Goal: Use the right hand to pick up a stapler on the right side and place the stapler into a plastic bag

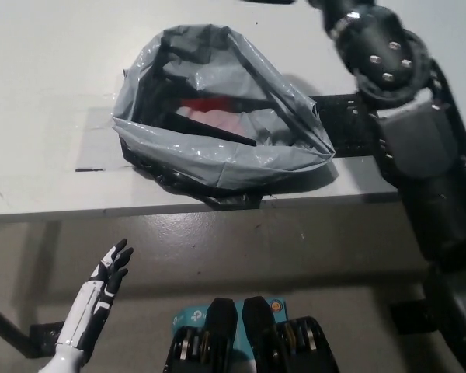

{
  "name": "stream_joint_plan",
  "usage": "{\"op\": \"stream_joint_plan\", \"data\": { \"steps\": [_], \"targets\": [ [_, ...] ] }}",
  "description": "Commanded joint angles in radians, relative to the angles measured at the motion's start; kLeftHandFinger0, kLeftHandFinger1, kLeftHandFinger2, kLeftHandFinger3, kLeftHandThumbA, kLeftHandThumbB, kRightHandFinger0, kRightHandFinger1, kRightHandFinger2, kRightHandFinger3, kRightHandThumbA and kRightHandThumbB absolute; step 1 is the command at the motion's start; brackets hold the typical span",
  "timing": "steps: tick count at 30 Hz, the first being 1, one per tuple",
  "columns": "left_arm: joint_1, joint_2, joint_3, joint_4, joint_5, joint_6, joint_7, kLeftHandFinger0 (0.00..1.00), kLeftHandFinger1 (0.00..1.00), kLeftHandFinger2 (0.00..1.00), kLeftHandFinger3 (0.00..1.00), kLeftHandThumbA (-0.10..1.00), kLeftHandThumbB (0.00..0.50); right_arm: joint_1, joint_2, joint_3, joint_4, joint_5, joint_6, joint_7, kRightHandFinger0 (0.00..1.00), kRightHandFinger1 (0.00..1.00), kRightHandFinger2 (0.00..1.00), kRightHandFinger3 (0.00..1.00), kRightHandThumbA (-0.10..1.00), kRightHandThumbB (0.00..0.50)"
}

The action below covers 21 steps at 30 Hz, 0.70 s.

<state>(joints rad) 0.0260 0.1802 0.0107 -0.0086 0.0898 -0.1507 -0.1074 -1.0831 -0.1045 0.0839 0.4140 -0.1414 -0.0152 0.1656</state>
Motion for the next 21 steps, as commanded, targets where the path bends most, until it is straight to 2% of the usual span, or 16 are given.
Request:
{"op": "stream_joint_plan", "data": {
  "steps": [1, 3, 6, 9, 11, 12, 13, 14, 15, 16, 17, 18, 19, 21],
  "targets": [
    [-0.074, 0.020, 0.004, -0.044, -0.002, -0.027, 0.001, 1.00, 1.00, 1.00, 1.00, 1.00, 0.204, 0.128, -0.297, -0.386, -0.974, 0.571, 0.143, -0.038, 1.00, 1.00, 1.00, 1.00, 1.00, 0.448],
    [-0.094, 0.022, 0.008, -0.036, -0.001, -0.026, 0.004, 1.00, 1.00, 1.00, 1.00, 1.00, 0.202, 0.239, -0.313, -0.391, -1.095, 0.525, 0.106, -0.064, 1.00, 1.00, 1.00, 1.00, 1.00, 0.490],
    [-0.134, 0.015, 0.011, -0.015, -0.007, -0.030, 0.010, 1.00, 1.00, 1.00, 1.00, 1.00, 0.195, 0.388, -0.285, -0.365, -1.227, 0.436, 0.027, -0.096, 1.00, 1.00, 1.00, 1.00, 1.00, 0.500],
    [-0.169, 0.008, 0.011, 0.020, -0.021, -0.048, 0.009, 1.00, 1.00, 1.00, 1.00, 1.00, 0.190, 0.559, -0.225, -0.299, -1.304, 0.368, -0.131, -0.104, 1.00, 1.00, 1.00, 1.00, 1.00, 0.413],
    [-0.190, 0.006, 0.014, 0.029, -0.024, -0.051, 0.013, 1.00, 1.00, 1.00, 1.00, 1.00, 0.179, 0.599, -0.198, -0.267, -1.292, 0.347, -0.216, -0.099, 1.00, 1.00, 1.00, 1.00, 0.97, 0.406],
    [-0.198, 0.006, 0.015, 0.031, -0.024, -0.048, 0.013, 1.00, 1.00, 1.00, 1.00, 1.00, 0.178, 0.619, -0.182, -0.260, -1.294, 0.342, -0.215, -0.105, 1.00, 1.00, 1.00, 1.00, 0.94, 0.396],
    [-0.204, 0.006, 0.016, 0.031, -0.023, -0.040, 0.014, 1.00, 1.00, 1.00, 1.00, 1.00, 0.184, 0.634, -0.169, -0.258, -1.270, 0.314, -0.241, -0.102, 1.00, 1.00, 1.00, 1.00, 1.00, 0.397],
    [-0.211, 0.006, 0.016, 0.026, -0.022, -0.027, 0.014, 1.00, 1.00, 1.00, 1.00, 1.00, 0.186, 0.645, -0.169, -0.258, -1.250, 0.309, -0.258, -0.096, 1.00, 1.00, 1.00, 1.00, 1.00, 0.398],
    [-0.213, 0.007, 0.016, 0.021, -0.019, -0.020, 0.014, 1.00, 1.00, 1.00, 1.00, 1.00, 0.187, 0.662, -0.175, -0.256, -1.247, 0.320, -0.260, -0.089, 1.00, 1.00, 1.00, 1.00, 1.00, 0.409],
    [-0.213, 0.007, 0.016, 0.017, -0.018, -0.013, 0.014, 1.00, 1.00, 1.00, 1.00, 1.00, 0.198, 0.690, -0.171, -0.252, -1.258, 0.318, -0.225, -0.089, 1.00, 1.00, 1.00, 1.00, 1.00, 0.477],
    [-0.215, 0.007, 0.015, 0.011, -0.015, -0.004, 0.013, 1.00, 1.00, 1.00, 1.00, 1.00, 0.200, 0.729, -0.166, -0.237, -1.268, 0.325, -0.191, -0.082, 1.00, 1.00, 1.00, 1.00, 1.00, 0.470],
    [-0.210, 0.006, 0.012, 0.003, -0.015, 0.000, 0.011, 1.00, 1.00, 1.00, 1.00, 1.00, 0.197, 0.754, -0.150, -0.206, -1.246, 0.319, -0.218, -0.065, 1.00, 1.00, 1.00, 1.00, 1.00, 0.417],
    [-0.203, 0.006, 0.009, 0.001, -0.017, -0.001, 0.006, 1.00, 1.00, 1.00, 1.00, 1.00, 0.196, 0.780, -0.120, -0.169, -1.195, 0.264, -0.262, -0.047, 1.00, 1.00, 1.00, 1.00, 1.00, 0.393],
    [-0.188, 0.009, 0.004, 0.002, -0.017, -0.013, -0.001, 1.00, 1.00, 1.00, 1.00, 1.00, 0.194, 0.822, -0.097, -0.130, -1.131, 0.217, -0.292, -0.028, 1.00, 1.00, 1.00, 1.00, 1.00, 0.387]
  ]
}}
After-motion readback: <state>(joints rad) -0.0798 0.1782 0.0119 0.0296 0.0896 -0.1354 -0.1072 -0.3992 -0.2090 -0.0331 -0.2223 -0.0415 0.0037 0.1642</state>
